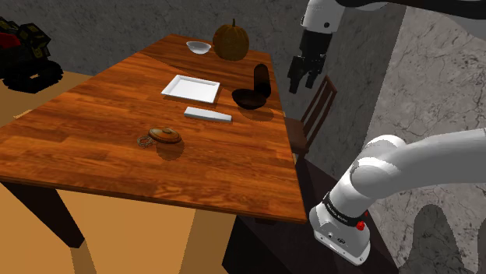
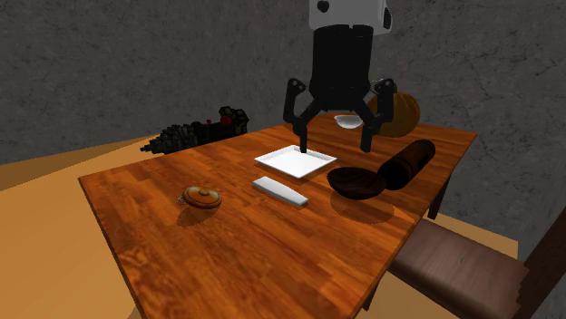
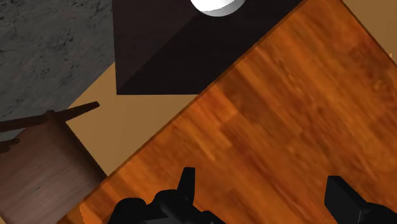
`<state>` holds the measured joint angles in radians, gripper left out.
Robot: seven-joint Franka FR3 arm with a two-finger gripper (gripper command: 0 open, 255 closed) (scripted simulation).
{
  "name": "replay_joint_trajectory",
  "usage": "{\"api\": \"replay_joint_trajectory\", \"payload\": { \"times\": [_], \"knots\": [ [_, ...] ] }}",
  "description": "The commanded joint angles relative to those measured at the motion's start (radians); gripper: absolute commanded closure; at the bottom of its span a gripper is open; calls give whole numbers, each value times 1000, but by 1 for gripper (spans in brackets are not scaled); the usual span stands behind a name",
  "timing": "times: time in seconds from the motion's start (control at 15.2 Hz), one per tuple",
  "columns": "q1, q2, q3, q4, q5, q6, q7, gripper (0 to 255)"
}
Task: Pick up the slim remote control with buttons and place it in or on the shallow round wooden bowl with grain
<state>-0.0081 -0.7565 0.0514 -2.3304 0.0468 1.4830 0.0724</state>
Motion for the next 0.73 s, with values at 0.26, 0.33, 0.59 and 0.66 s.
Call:
{"api": "replay_joint_trajectory", "payload": {
  "times": [0.26, 0.33, 0.59, 0.66],
  "knots": [
    [17, 110, -25, -10, -24, 131, -97, 0],
    [21, 141, -31, -9, -28, 163, -121, 0],
    [38, 269, -51, 10, -42, 283, -212, 0],
    [42, 303, -54, 19, -44, 312, -235, 0]
  ]
}}
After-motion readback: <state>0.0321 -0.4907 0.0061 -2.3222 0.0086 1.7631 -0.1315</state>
